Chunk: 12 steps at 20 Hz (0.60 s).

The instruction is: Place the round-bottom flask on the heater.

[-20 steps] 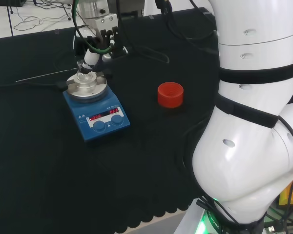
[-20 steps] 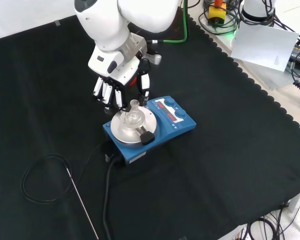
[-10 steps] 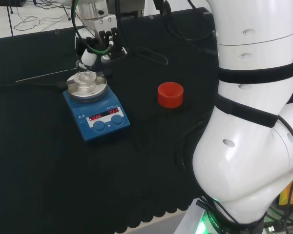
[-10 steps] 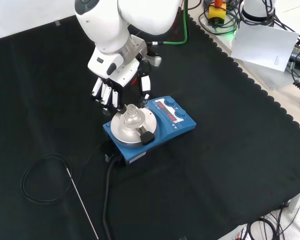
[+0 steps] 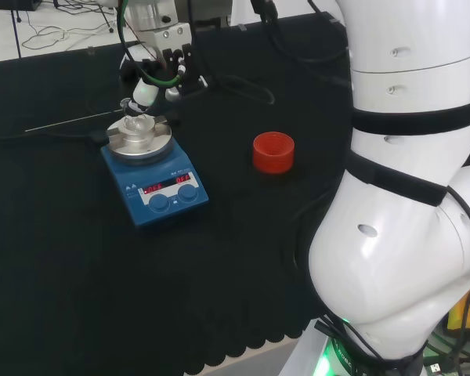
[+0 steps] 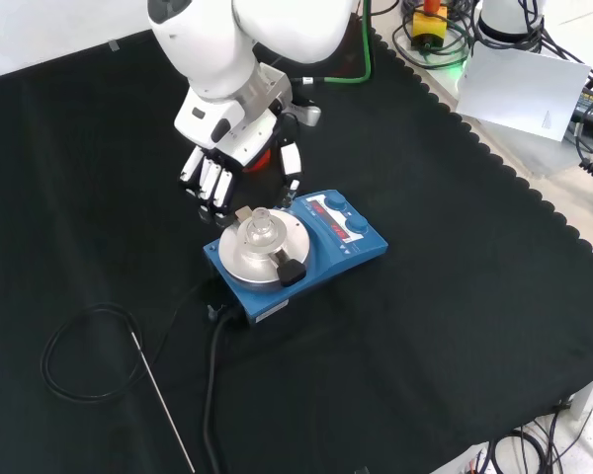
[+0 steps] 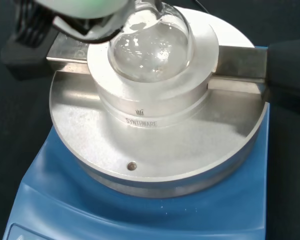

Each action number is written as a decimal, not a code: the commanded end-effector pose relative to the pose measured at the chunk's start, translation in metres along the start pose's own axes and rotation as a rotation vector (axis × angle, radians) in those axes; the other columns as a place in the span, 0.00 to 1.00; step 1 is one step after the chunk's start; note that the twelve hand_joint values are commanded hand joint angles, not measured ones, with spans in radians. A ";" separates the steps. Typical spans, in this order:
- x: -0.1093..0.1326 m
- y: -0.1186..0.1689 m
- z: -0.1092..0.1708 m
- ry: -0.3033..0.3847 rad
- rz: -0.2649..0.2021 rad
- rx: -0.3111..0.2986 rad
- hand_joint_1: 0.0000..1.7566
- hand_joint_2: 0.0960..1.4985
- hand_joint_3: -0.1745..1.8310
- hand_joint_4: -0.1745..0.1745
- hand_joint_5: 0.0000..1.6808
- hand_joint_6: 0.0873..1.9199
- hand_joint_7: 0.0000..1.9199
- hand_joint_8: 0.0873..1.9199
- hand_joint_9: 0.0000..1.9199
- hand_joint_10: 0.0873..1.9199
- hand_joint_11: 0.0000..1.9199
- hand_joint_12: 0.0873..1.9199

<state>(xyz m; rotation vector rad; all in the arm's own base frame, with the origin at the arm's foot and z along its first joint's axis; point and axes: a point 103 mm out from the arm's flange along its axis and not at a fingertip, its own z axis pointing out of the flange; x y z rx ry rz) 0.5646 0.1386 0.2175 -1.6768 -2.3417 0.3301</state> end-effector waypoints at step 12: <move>-0.004 -0.080 -0.024 0.009 0.058 -0.060 0.45 0.36 0.34 0.42 0.26 0.15 0.18 0.33 0.31 0.30 0.08 0.73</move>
